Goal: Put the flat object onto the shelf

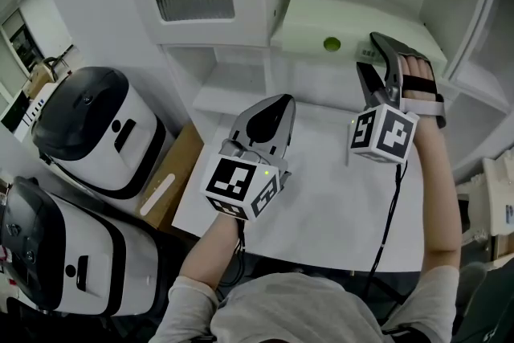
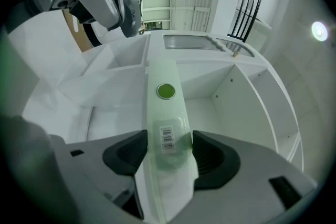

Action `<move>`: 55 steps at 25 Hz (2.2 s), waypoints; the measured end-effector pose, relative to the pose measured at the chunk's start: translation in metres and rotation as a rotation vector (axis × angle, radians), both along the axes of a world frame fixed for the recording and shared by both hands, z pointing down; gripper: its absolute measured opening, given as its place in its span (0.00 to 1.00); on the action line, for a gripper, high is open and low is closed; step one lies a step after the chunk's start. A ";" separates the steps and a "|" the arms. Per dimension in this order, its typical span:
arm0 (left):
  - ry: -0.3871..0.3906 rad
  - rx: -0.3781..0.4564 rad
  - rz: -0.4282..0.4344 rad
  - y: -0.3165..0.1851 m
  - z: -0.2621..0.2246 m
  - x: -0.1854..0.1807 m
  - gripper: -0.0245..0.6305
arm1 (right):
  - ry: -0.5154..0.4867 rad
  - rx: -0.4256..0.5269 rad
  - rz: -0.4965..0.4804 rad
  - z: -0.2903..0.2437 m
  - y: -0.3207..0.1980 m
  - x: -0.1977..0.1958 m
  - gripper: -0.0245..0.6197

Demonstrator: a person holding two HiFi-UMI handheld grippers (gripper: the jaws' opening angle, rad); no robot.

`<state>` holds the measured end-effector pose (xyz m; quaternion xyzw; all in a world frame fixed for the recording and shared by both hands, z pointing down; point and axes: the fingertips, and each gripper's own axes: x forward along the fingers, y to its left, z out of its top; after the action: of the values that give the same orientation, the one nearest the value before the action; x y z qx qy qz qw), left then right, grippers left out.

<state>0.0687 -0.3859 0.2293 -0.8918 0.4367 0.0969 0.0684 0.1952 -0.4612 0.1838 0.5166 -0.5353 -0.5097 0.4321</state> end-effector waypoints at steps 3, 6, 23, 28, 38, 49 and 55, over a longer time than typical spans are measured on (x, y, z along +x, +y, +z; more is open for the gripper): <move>-0.003 -0.010 0.007 0.004 0.005 -0.005 0.06 | -0.039 0.009 -0.015 -0.001 0.008 -0.002 0.47; 0.000 -0.019 0.018 0.007 0.009 -0.011 0.06 | -0.088 -0.004 -0.038 -0.002 0.021 -0.008 0.47; -0.096 -0.028 0.163 0.037 0.044 -0.026 0.06 | -0.861 -0.120 -0.169 0.024 0.121 -0.025 0.05; -0.109 -0.022 0.212 0.052 0.051 -0.032 0.06 | -0.954 -0.120 -0.153 0.042 0.148 -0.034 0.05; -0.117 -0.067 0.287 0.080 0.079 -0.044 0.06 | -1.073 -0.165 -0.085 0.094 0.194 -0.050 0.05; -0.128 -0.094 0.319 0.109 0.106 -0.065 0.06 | -1.200 -0.181 -0.061 0.130 0.235 -0.078 0.05; -0.128 -0.097 0.336 0.121 0.111 -0.070 0.06 | -1.223 -0.187 -0.057 0.138 0.246 -0.092 0.05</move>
<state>-0.0017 -0.2648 0.3407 -0.9588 0.2804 0.0287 0.0359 0.1034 -0.2157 0.3220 0.6609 -0.7419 -0.0835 0.0766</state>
